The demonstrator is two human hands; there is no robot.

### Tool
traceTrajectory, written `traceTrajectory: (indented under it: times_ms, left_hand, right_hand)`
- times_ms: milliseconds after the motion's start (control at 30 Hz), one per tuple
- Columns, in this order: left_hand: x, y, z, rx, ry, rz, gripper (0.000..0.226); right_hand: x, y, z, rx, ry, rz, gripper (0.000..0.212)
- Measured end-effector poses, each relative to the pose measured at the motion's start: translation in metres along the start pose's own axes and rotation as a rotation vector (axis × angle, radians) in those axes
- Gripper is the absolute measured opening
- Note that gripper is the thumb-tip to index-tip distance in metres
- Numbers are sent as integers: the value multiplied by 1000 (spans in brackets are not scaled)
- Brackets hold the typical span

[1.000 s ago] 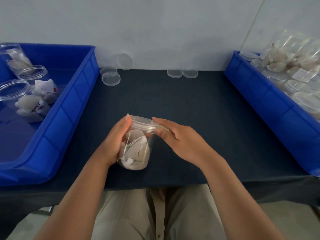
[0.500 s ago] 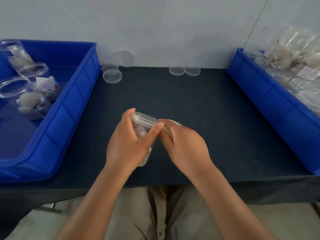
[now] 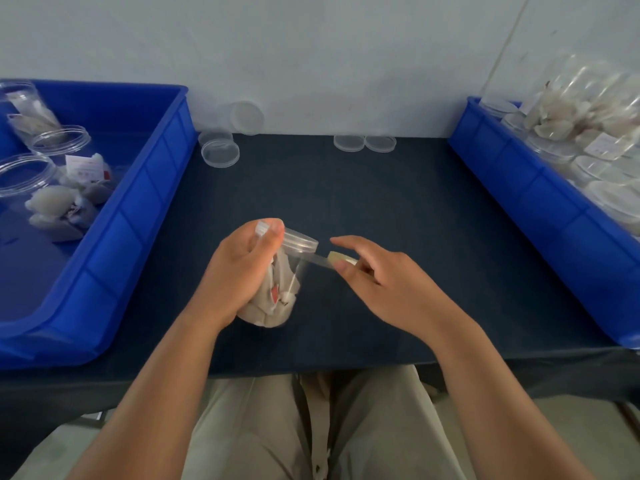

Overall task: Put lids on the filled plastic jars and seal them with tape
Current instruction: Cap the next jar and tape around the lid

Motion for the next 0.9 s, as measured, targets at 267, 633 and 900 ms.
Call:
traceTrajectory:
  times_ms: [267,633,900]
  left_hand:
    - [4,-13,4,-214,-205,37,58]
    - [-4,6,-24,-13,137,206,50]
    - [-30,14,3,189,239,143,93]
  right_hand:
    - [10,-11,7,-7,-17,-39,56]
    - [0,-35,9,-69,159,-20,60]
    - [-12,-54,11,-197,230,-27,57]
Point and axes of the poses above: each hand's wrist, its own x-axis towards the middle knuckle, its own z-axis out of the palm, y = z × x, the point moved 8 cm from there along x, towards the middle knuckle, and after that the axes turned 3 degrees about -y, right-handed, at the moved point
